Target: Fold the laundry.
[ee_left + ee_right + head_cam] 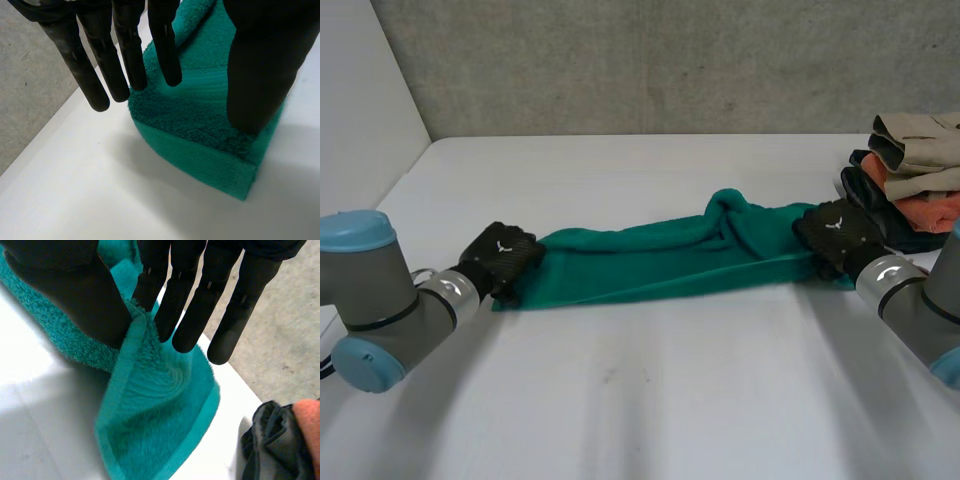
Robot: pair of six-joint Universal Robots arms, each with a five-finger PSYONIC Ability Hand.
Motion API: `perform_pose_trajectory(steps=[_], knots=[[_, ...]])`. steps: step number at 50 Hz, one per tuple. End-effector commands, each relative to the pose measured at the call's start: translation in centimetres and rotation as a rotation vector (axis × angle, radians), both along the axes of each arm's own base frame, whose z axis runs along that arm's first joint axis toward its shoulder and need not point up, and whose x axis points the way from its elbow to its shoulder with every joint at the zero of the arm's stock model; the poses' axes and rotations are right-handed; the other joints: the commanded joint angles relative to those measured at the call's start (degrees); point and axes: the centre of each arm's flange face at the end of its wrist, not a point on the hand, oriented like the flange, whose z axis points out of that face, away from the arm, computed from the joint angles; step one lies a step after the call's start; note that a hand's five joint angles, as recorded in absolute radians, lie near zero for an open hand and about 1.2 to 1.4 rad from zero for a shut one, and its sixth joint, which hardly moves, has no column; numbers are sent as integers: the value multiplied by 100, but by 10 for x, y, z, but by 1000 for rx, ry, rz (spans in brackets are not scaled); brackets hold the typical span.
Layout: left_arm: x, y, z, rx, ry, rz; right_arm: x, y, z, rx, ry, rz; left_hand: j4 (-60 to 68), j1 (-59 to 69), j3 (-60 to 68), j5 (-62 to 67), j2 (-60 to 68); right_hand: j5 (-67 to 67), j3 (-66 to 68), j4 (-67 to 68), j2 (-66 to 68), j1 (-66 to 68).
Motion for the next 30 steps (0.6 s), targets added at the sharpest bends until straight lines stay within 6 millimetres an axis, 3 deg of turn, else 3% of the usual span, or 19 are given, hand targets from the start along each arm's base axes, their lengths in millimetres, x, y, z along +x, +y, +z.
perform_pose_trajectory(steps=[1,10,16,22,30], knots=[[-1,-7,-7,9,0,3,6,8,13,5,-45,7,631,583,651,649,644,1351,1211,1148,1262,1478],[-3,-5,-6,35,7,3,-2,0,18,11,-69,-102,564,516,583,581,577,1351,1211,1148,1262,1478],[-6,12,16,161,104,35,-2,-5,18,4,-73,-136,210,163,230,228,224,1351,1211,1148,1262,1478],[-6,23,12,249,154,63,-3,-15,20,2,-102,-173,227,180,247,245,240,1351,1211,1148,1262,1478],[-10,23,12,257,156,60,0,-18,9,52,-98,-184,277,230,297,295,291,1351,1211,1148,1262,1478]])
